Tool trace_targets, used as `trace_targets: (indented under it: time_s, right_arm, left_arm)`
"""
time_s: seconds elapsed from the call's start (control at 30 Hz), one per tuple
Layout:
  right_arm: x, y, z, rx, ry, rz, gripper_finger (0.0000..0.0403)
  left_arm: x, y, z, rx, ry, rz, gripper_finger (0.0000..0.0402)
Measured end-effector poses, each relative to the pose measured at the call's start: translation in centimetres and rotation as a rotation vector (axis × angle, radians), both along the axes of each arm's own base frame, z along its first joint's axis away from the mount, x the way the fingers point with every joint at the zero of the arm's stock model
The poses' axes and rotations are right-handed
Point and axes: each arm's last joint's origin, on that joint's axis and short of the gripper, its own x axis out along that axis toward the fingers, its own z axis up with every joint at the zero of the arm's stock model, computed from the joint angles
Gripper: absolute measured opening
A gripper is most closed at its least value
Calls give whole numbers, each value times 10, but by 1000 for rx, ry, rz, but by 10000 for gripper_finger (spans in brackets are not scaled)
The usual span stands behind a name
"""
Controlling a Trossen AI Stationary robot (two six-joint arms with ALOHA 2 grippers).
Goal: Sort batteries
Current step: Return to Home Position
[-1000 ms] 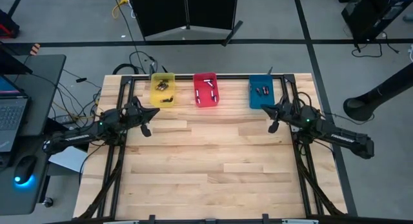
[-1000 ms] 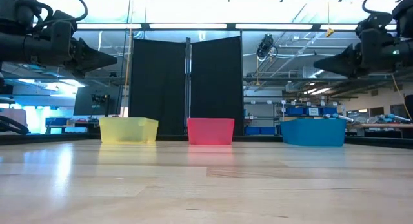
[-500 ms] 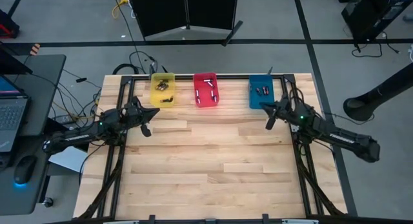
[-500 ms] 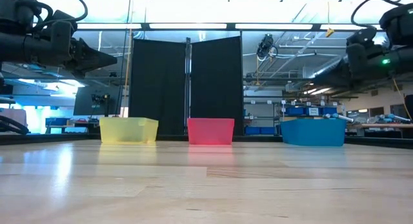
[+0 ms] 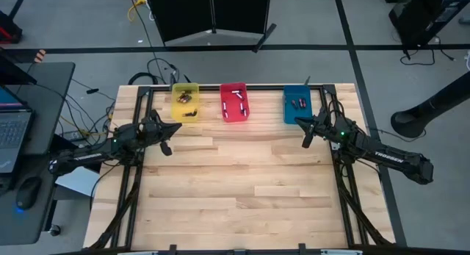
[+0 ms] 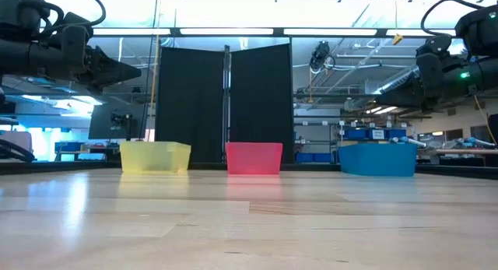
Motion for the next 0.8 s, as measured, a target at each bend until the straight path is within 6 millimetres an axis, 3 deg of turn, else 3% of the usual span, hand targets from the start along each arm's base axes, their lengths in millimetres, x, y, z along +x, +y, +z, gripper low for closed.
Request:
trace_targets:
  time_s: [0.8]
  right_arm:
    - [0,0,0,0,0,1,37]
  left_arm:
    - [0,0,0,0,0,0,8]
